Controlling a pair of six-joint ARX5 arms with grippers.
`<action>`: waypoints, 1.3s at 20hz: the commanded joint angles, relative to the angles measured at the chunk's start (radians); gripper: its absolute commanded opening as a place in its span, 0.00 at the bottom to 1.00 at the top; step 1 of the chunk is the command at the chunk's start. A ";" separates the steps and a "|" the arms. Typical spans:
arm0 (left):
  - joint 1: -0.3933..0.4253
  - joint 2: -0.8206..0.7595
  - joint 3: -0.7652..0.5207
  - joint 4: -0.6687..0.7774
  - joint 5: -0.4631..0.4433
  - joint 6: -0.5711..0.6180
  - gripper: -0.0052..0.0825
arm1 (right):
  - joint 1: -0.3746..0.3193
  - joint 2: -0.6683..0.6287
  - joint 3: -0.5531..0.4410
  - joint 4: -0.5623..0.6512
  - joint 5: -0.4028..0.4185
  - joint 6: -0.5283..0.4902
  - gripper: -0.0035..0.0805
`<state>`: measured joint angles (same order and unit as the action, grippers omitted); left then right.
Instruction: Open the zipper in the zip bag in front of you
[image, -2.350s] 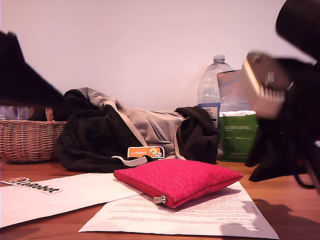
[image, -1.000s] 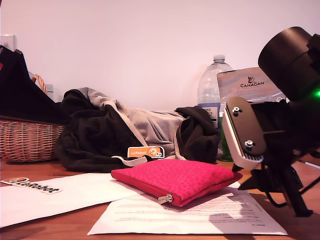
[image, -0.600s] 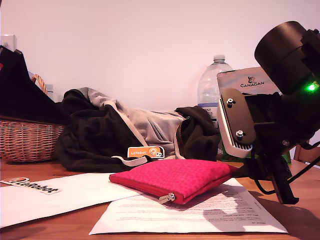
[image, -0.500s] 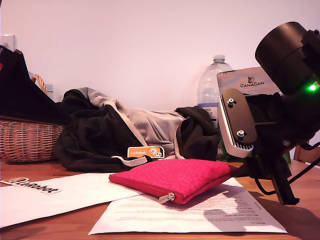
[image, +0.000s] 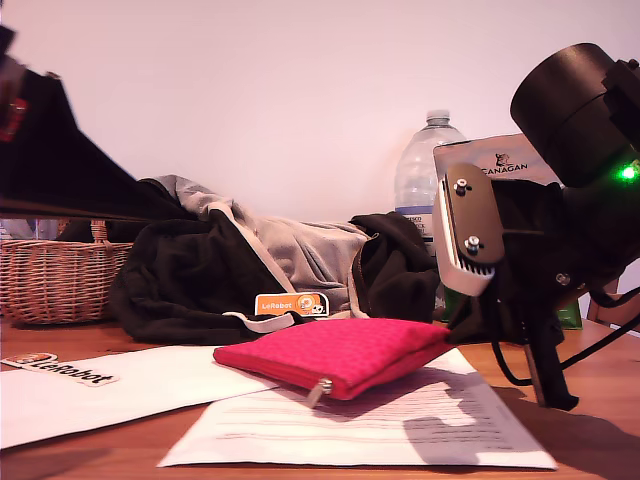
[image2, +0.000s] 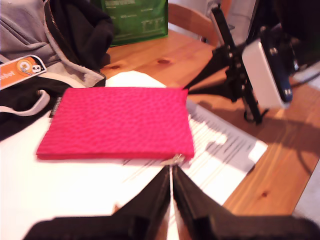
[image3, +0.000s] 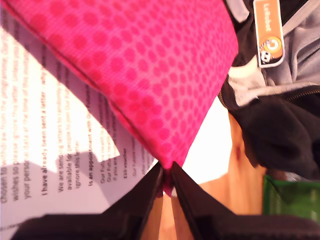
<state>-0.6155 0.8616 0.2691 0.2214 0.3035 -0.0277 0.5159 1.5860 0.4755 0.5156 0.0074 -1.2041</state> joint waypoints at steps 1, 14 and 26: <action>-0.005 0.048 -0.012 0.044 0.017 -0.027 0.04 | -0.002 0.003 0.011 0.016 -0.047 0.040 0.03; -0.043 0.518 0.005 0.406 0.028 0.058 0.23 | -0.042 -0.009 0.079 -0.025 -0.167 0.237 0.03; -0.087 0.833 0.222 0.412 -0.050 0.062 0.39 | -0.041 -0.021 0.089 -0.061 -0.182 0.240 0.03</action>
<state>-0.7006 1.6703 0.4961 0.6403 0.2554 0.0296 0.4725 1.5860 0.5499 0.4408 -0.1696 -0.9691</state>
